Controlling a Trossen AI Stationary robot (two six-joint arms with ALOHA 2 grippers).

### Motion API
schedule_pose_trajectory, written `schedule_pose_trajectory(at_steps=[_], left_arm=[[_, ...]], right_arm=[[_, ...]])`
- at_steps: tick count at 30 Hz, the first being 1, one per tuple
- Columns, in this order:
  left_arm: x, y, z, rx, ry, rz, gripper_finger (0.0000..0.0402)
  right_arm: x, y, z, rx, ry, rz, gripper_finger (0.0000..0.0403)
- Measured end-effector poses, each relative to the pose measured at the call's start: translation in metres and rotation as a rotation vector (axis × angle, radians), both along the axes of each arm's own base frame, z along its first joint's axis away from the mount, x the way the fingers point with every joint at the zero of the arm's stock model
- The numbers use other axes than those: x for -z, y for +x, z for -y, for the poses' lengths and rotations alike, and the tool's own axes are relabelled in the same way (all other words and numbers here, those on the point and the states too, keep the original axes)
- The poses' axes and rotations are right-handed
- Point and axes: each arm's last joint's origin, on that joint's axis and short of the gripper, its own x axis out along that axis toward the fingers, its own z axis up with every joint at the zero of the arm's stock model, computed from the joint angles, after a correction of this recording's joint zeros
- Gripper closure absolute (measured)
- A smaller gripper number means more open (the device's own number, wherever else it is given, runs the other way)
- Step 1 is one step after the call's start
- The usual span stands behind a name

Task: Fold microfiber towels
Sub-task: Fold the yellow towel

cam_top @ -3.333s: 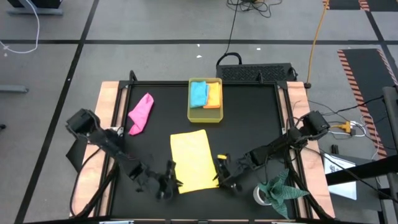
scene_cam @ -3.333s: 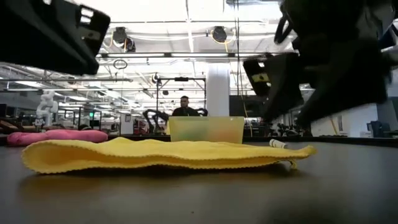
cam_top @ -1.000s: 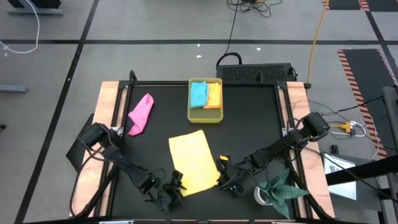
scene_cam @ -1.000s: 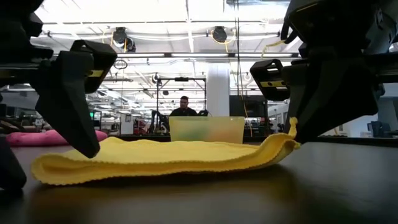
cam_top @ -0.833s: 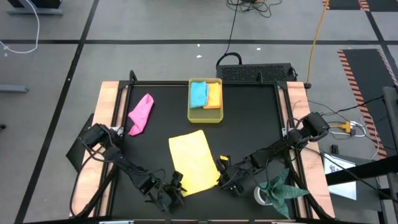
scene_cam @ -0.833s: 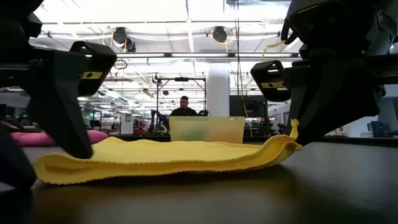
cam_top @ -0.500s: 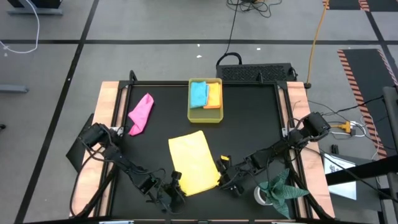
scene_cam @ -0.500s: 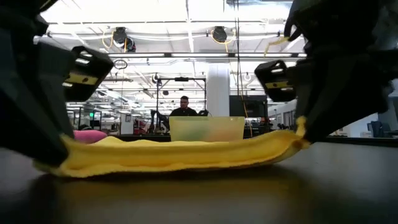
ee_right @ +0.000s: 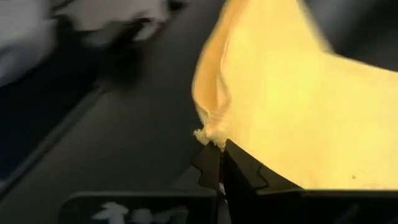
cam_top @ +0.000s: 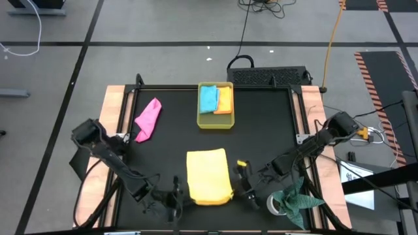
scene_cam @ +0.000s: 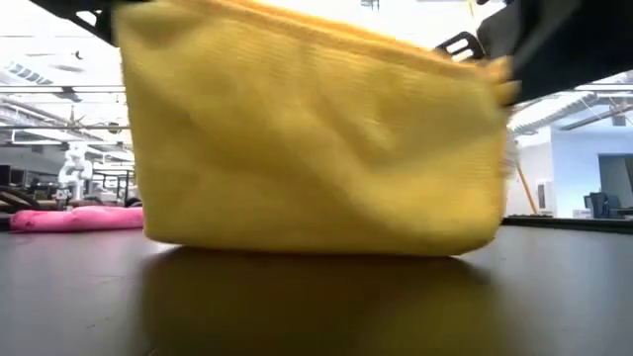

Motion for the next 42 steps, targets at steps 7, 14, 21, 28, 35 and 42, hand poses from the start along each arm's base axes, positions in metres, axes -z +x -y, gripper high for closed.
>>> schedule_pose_trajectory(at_steps=[7, 14, 21, 28, 35, 42], left_arm=[[-0.002, -0.011, -0.028, -0.283, 0.109, -0.049, 0.0392], [0.009, -0.010, -0.056, -0.442, 0.124, -0.134, 0.0388], [0.021, -0.002, -0.085, -0.535, 0.160, -0.173, 0.0393], [0.001, 0.010, -0.075, -0.433, 0.105, -0.192, 0.0397], [-0.025, 0.012, -0.043, -0.211, -0.103, -0.261, 0.0387], [-0.038, 0.005, -0.025, -0.217, -0.083, -0.180, 0.0390]], right_arm=[[0.000, 0.006, 0.035, 0.332, -0.058, 0.049, 0.0402], [0.006, 0.017, 0.072, 0.521, -0.089, 0.050, 0.0402], [0.015, 0.016, 0.093, 0.591, -0.079, 0.064, 0.0403], [0.013, 0.012, 0.083, 0.460, -0.024, 0.036, 0.0403], [-0.003, 0.000, 0.052, 0.131, 0.174, 0.008, 0.0403], [-0.020, -0.010, 0.031, -0.001, 0.238, 0.088, 0.0403]])
